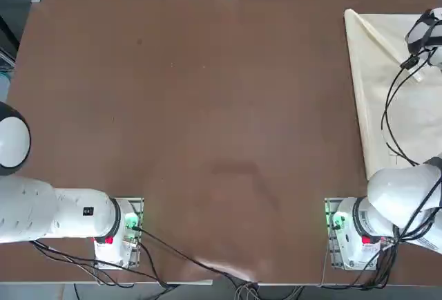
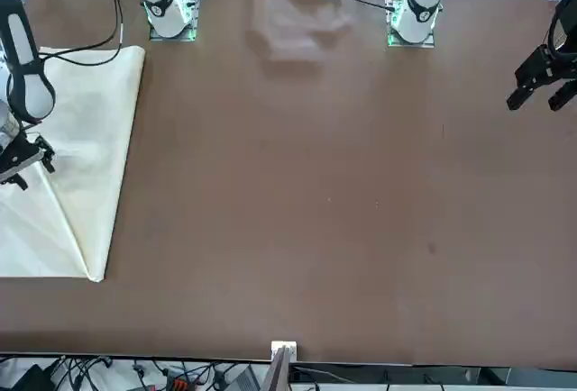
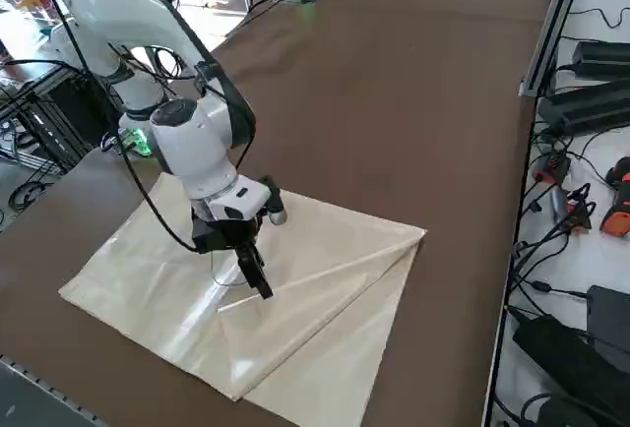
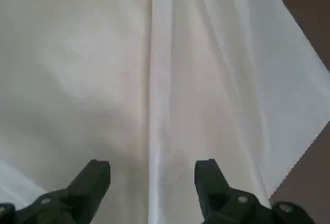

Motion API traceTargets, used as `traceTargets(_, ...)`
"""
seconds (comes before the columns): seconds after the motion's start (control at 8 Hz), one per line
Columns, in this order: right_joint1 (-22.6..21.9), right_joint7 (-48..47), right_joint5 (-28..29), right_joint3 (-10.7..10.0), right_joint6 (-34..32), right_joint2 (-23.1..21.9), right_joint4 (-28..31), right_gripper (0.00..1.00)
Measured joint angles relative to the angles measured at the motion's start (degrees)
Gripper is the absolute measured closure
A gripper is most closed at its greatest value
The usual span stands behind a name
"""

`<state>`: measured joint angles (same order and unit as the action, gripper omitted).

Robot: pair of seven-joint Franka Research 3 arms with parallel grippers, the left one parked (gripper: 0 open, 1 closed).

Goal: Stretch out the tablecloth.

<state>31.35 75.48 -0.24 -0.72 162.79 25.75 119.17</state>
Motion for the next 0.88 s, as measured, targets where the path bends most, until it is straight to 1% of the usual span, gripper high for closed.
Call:
traceTargets(0.25,1.3,1.1,0.0,0.0,2.7,1.7,-0.1,0.0)
traceTargets(0.5,2.3,3.7,0.0,0.0,4.8,4.3,-0.6,0.0)
traceTargets(0.75,3.0,4.9,0.0,0.1,5.4,7.1,-1.8,0.0)
traceTargets(0.88,3.0,4.9,0.0,0.1,5.5,7.5,-2.2,0.01)
